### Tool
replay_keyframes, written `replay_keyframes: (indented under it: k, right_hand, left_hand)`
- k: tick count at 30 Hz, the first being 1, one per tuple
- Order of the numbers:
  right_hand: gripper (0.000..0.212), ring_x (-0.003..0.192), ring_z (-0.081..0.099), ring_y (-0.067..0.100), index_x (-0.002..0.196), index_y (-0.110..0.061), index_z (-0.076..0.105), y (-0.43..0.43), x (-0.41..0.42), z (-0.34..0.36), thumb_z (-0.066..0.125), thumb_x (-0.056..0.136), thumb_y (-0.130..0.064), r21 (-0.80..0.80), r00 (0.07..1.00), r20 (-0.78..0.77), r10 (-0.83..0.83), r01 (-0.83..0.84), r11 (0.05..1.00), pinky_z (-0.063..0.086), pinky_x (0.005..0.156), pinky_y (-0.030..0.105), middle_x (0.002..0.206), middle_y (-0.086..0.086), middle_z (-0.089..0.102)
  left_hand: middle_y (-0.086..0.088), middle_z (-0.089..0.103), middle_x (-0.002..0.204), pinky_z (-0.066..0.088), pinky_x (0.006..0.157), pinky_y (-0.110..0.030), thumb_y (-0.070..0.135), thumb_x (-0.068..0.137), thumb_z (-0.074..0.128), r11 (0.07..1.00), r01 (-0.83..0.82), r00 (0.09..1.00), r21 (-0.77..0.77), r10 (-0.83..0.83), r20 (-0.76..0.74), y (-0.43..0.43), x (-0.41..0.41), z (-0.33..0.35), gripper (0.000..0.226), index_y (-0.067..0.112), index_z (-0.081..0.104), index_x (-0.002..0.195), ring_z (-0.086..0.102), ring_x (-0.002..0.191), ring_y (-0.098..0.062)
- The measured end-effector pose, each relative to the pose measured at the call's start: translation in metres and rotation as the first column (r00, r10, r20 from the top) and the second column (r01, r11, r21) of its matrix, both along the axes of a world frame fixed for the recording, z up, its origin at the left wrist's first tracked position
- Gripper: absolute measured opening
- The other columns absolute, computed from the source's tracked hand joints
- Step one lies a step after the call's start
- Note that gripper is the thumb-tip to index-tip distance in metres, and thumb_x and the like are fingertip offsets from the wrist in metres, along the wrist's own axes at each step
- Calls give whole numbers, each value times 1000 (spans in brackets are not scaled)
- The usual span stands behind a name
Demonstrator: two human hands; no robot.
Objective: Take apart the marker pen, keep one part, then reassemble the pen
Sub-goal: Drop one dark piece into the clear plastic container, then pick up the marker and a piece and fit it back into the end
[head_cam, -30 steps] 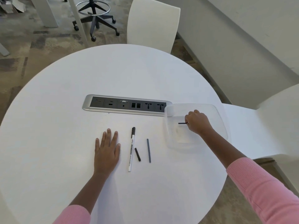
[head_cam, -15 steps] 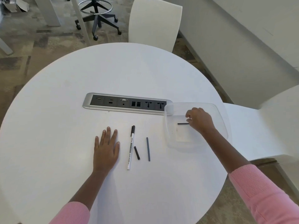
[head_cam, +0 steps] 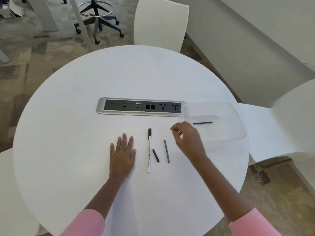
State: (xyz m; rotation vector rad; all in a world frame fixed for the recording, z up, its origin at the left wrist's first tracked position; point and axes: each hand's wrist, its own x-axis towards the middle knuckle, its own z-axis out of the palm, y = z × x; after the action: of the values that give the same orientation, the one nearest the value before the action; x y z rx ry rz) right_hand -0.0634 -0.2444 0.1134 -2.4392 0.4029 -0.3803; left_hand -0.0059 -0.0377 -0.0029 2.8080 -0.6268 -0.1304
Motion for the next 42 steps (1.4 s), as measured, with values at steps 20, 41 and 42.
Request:
replay_keyframes:
  k: [20, 41, 42]
  right_hand:
    - [23, 95, 54, 30, 106, -7, 49, 108, -20, -61, 49, 84, -7, 74, 918, -363, -160, 199, 977, 42, 69, 32, 100, 14, 59]
    - [13, 64, 56, 11, 84, -8, 69, 92, -23, -37, 56, 85, -11, 616, 940, -328, -97, 291, 732, 47, 60, 20, 70, -3, 63]
    - [13, 65, 57, 13, 84, -7, 69, 87, -22, -39, 56, 85, -11, 533, 932, -329, -152, 316, 785, 46, 63, 22, 70, -2, 63]
  left_hand:
    - [-17, 59, 128, 46, 88, -56, 38, 98, 4, 992, 113, 981, 50, -103, -167, 20, 2, 13, 66, 9, 59, 122, 59, 114, -34]
    - [2, 61, 62, 52, 53, -17, 15, 92, 51, 265, -836, 397, -480, -311, -863, 2, -28, 58, 19, 7, 64, 80, 57, 50, -7]
    - [4, 60, 57, 52, 52, -17, 14, 92, 52, 212, -870, 372, -444, -308, -876, 2, -27, 58, 19, 7, 63, 78, 56, 48, -6]
